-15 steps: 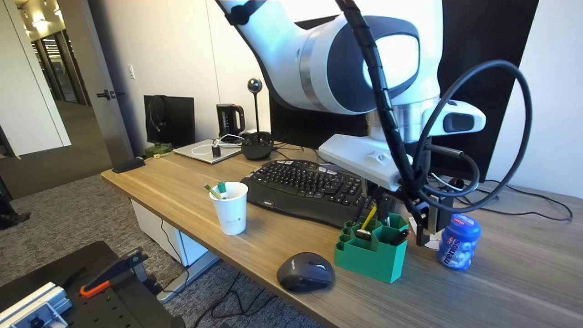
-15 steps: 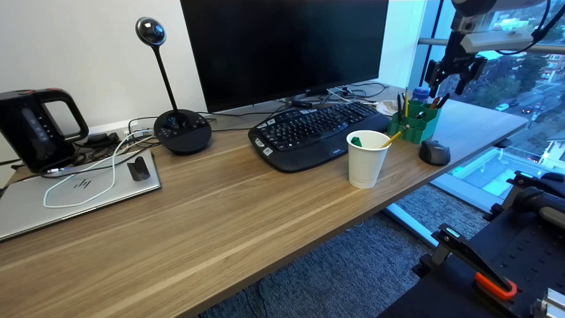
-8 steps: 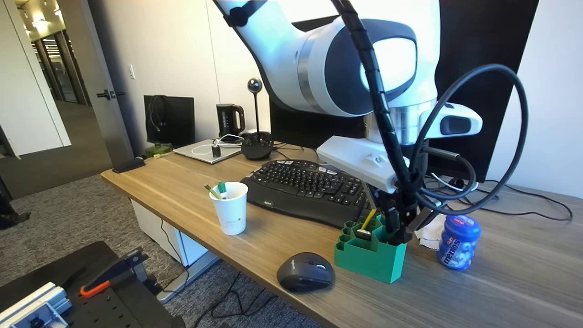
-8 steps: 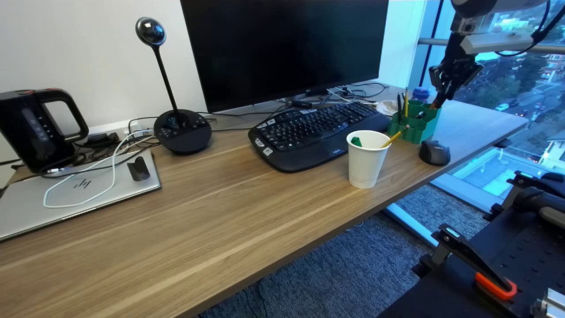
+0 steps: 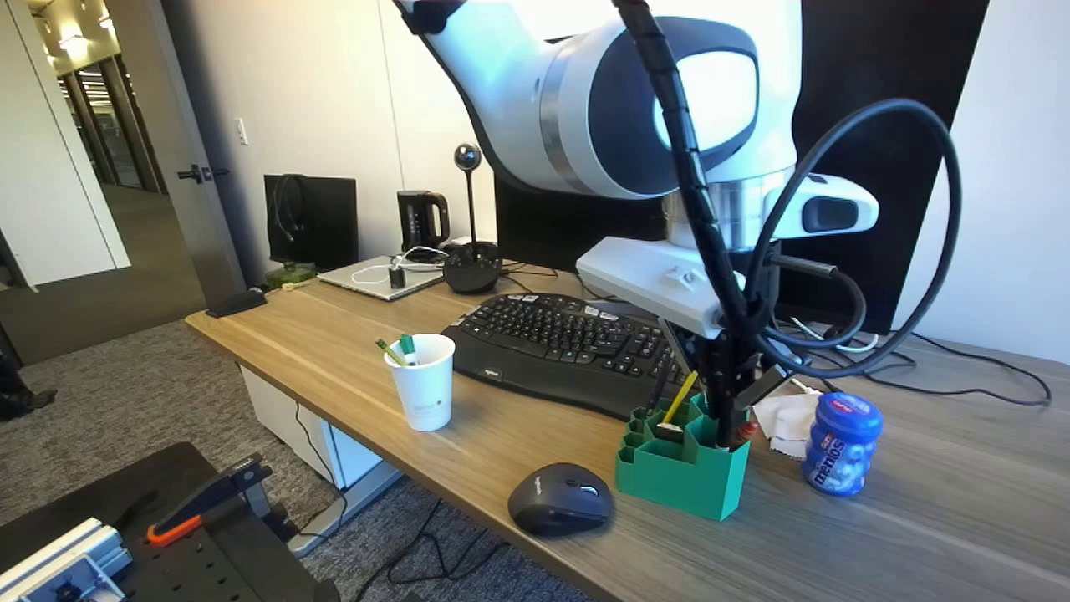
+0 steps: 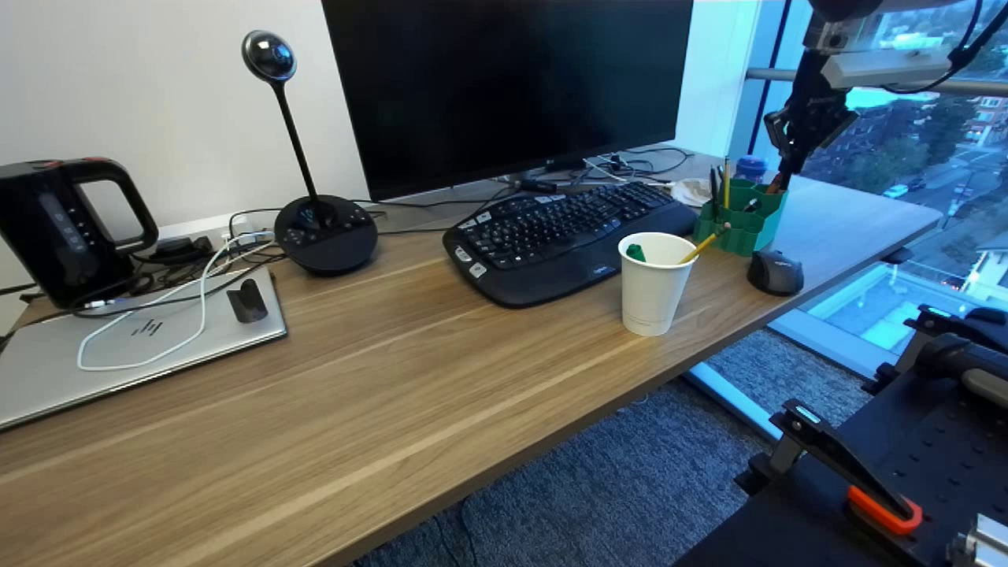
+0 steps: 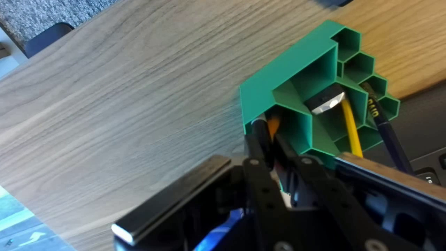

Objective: Move the mouse slightly to the right on the desk, then pick a marker from the rack and put it on the desk

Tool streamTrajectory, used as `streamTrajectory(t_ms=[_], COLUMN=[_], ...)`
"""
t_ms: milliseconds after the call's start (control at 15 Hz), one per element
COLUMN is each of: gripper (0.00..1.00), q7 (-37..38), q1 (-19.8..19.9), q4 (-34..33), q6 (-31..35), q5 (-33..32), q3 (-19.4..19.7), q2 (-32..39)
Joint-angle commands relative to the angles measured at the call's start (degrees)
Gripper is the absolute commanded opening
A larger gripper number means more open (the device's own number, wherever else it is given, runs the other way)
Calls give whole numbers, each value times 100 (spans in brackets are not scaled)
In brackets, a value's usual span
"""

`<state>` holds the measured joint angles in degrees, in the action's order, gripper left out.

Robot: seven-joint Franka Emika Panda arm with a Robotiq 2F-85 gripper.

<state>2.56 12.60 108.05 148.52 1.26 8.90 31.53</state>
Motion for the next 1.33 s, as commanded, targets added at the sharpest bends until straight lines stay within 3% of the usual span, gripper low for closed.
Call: streamTrajectory(t_ms=[0,1267], gripper=[4,4], q7=[-185,-88], q1=[80,-365], q4=[161,1124], q6=[0,227], q5=[163,-34], q3=[-122,-136], q2=[-202,-1298])
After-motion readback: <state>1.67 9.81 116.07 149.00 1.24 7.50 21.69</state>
